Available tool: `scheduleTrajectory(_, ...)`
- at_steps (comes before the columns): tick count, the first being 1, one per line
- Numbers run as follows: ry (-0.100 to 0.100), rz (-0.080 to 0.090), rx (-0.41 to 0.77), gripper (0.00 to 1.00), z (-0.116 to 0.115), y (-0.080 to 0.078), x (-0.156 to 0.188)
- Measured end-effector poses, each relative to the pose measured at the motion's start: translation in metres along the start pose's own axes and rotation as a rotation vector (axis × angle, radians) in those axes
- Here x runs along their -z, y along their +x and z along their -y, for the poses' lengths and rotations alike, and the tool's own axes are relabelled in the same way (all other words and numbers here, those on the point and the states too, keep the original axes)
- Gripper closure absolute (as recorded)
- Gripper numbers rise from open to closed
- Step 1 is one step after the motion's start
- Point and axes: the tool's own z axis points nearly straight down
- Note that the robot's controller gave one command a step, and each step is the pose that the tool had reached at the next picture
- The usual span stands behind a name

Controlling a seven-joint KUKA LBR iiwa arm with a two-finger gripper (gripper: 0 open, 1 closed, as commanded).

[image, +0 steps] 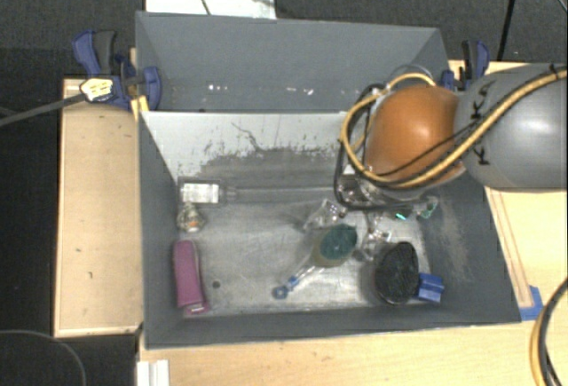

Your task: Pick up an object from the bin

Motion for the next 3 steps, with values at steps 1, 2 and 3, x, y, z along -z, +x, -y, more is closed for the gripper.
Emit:
scheduleTrajectory(1, -0.001, 0.000, -0.002, 1.00, 0.000, 0.000, 0.000)
scheduleTrajectory(2, 0.006, 0.001, 0.078, 1.00, -0.002, 0.005, 0.141)
scheduleTrajectory(3, 0.001, 0.002, 0.123, 1.00, -0.034, -0.031, 0.169)
